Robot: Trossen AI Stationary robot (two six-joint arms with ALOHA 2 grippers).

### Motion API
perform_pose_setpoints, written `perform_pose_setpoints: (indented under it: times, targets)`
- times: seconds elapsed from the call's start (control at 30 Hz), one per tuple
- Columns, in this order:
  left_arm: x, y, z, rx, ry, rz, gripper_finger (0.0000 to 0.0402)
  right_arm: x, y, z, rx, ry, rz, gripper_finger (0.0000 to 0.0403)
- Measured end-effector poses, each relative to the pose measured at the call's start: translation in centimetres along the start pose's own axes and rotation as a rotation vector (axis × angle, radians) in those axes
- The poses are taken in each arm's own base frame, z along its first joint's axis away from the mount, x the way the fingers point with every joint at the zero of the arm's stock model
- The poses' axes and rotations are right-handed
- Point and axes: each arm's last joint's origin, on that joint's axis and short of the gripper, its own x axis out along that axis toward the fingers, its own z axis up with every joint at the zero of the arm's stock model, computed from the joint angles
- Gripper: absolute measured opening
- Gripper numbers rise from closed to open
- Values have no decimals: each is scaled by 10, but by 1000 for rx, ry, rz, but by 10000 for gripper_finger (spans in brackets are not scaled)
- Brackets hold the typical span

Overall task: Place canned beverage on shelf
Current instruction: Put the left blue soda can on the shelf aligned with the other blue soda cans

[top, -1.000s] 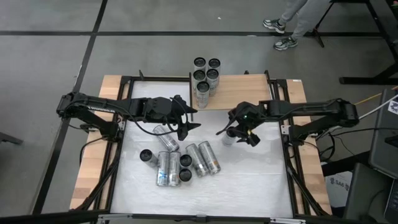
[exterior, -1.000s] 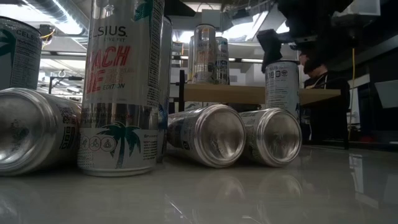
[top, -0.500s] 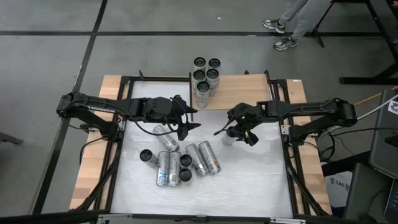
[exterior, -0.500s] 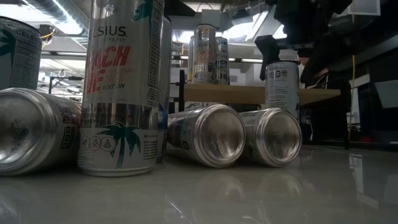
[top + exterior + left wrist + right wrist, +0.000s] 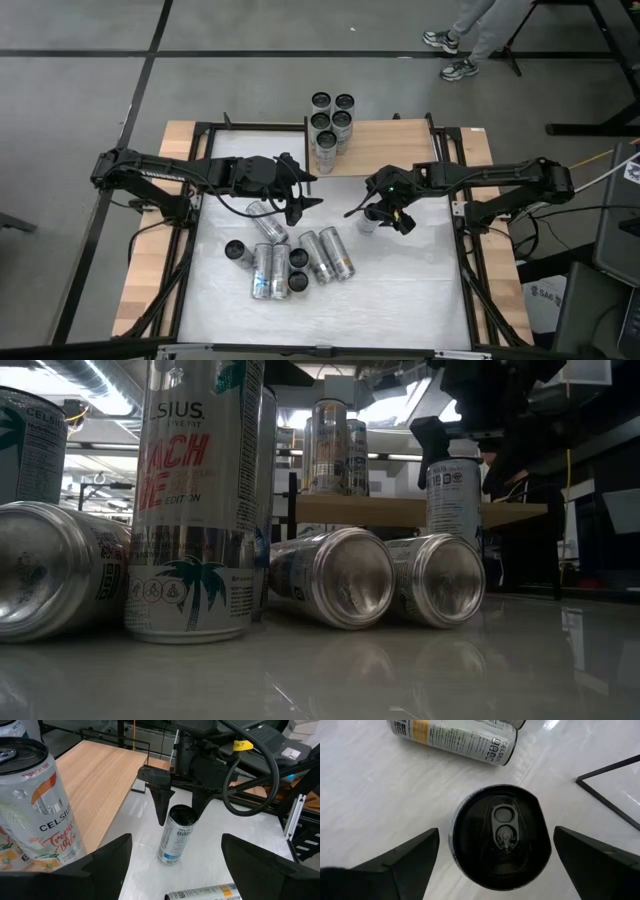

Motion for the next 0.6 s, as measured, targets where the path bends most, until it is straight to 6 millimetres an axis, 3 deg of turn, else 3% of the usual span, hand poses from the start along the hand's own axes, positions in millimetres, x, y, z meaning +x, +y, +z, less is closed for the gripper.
perform_pose_setpoints:
  times: [0.6]
  targets:
    - [0, 0, 0, 0, 0, 1, 304, 0, 0, 0, -190, -1, 1, 383]
